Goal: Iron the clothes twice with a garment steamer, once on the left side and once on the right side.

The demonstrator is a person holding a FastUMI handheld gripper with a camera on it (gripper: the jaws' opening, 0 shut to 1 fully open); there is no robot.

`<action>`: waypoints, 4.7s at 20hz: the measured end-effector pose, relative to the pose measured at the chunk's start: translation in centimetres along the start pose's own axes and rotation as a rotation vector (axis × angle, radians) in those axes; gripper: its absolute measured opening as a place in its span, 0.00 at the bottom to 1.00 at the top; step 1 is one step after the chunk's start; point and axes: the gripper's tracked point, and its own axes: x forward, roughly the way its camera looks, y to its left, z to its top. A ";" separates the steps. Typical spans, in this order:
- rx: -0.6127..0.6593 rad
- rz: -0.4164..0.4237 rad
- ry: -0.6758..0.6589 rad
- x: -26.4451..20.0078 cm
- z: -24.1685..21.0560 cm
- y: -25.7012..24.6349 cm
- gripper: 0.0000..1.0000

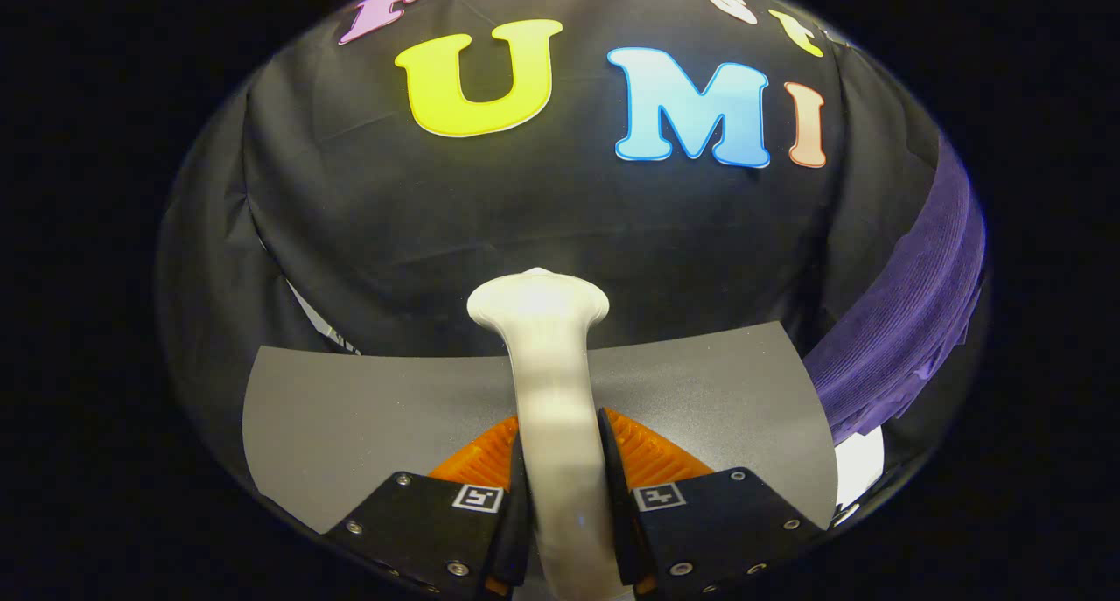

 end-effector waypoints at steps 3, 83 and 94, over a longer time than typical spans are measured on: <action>-0.009 0.000 -0.030 0.0 0.0 0.0 0.36; 0.030 -0.201 -0.744 -25.2 4.3 -37.6 0.34; -0.049 -0.267 -0.573 -18.9 -2.4 -38.4 0.35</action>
